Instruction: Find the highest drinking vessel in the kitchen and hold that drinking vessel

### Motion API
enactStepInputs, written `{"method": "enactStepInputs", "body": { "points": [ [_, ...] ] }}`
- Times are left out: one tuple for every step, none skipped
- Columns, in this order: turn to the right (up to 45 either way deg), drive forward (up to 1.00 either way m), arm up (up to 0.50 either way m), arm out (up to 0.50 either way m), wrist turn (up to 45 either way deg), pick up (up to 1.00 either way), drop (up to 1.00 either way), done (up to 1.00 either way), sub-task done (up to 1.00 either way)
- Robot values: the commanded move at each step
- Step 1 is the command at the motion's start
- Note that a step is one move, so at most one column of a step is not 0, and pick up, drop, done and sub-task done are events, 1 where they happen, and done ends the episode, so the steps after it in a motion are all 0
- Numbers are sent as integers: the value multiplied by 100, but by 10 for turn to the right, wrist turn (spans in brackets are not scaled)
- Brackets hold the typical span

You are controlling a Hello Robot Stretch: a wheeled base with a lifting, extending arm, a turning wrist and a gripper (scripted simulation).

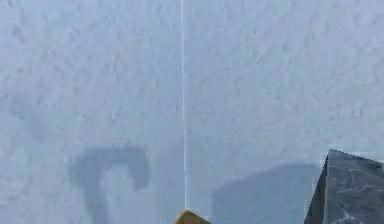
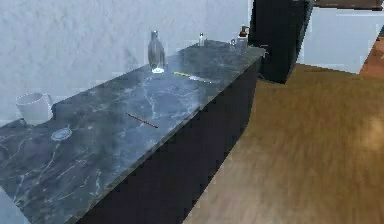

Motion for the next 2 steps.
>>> {"method": "enactStepInputs", "body": {
  "points": [
    [0, 50, 0, 0, 0, 0, 0, 0, 0],
    [0, 0, 50, 0, 0, 0, 0, 0, 0]
  ]
}}
